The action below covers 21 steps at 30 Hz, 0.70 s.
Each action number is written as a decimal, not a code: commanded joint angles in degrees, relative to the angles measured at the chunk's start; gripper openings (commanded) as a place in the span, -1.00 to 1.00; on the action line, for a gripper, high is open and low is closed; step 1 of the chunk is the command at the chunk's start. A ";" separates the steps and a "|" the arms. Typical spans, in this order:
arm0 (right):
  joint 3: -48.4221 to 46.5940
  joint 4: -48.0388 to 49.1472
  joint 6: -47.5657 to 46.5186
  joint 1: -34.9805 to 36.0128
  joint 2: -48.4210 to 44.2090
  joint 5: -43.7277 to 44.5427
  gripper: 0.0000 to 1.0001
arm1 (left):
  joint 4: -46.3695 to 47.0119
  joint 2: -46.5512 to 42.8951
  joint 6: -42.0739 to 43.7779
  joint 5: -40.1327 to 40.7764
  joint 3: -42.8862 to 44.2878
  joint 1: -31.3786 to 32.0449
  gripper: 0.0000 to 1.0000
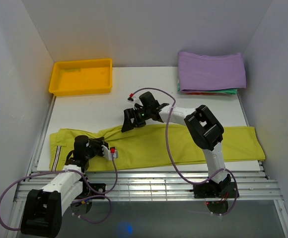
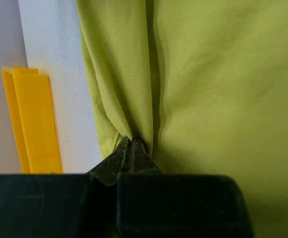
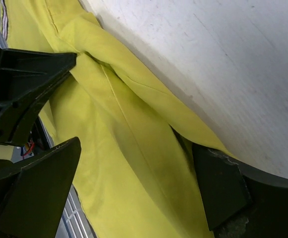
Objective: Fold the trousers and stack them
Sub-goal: Fold the trousers
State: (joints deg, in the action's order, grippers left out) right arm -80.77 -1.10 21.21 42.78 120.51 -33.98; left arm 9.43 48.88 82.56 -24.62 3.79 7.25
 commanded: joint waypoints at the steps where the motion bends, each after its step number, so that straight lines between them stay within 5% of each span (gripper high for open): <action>1: -0.53 5.93 3.65 1.42 2.27 -2.75 0.97 | -0.82 -0.54 2.86 -1.66 -1.68 -0.21 -1.00; 8: 3.60 19.98 18.41 3.53 6.22 -8.12 0.97 | 3.57 -0.02 4.62 -2.71 -3.62 -0.30 -1.00; 13: 7.82 39.79 36.15 4.15 9.65 -11.55 0.91 | 6.47 0.95 5.85 -3.42 -5.72 -0.30 -0.96; 21: 6.69 65.60 58.22 3.97 16.95 -12.34 0.89 | 7.09 -2.47 8.22 -4.73 -7.48 -0.21 -0.19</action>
State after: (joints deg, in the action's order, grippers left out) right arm -73.87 52.31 68.79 45.93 134.08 -45.84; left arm 15.46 48.16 88.73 -26.55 3.22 7.22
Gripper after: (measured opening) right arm 0.948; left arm 0.389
